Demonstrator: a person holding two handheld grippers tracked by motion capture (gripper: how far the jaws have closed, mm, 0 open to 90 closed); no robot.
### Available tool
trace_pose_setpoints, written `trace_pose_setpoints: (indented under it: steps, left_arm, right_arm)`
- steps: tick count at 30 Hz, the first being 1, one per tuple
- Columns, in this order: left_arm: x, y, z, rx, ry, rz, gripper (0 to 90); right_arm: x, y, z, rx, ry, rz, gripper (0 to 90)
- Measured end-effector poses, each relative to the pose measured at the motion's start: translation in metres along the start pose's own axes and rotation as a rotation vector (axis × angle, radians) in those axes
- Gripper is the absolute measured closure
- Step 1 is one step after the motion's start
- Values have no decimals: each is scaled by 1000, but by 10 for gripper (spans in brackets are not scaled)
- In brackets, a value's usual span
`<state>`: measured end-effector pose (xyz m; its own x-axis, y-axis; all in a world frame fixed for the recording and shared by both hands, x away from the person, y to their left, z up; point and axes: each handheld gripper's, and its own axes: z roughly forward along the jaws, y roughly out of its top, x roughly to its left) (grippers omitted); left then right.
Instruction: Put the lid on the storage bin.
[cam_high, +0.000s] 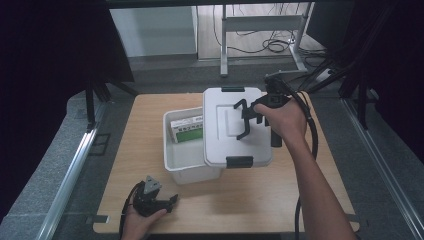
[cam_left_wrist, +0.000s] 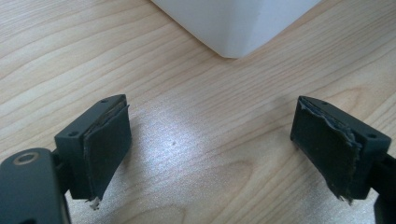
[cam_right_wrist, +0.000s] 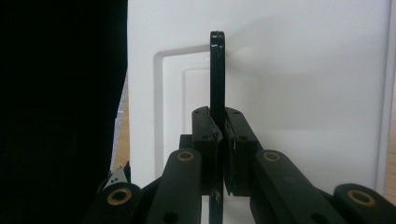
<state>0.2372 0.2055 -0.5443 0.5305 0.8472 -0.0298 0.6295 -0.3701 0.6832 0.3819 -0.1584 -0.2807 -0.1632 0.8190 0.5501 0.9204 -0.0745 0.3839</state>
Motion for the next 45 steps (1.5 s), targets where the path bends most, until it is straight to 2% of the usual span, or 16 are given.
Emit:
trace_pose_setpoints:
  steps: [17, 36, 45]
  left_arm:
    - [0, 0, 0, 1, -1, 1, 122]
    - [0, 0, 0, 1, -1, -2, 122]
    - [0, 0, 0, 0, -1, -2, 121]
  right_arm:
    - [18, 6, 18, 24, 17, -10, 844]
    - [35, 15, 34, 34, 11, -22, 844]
    - [41, 19, 47, 48, 9, -16, 845]
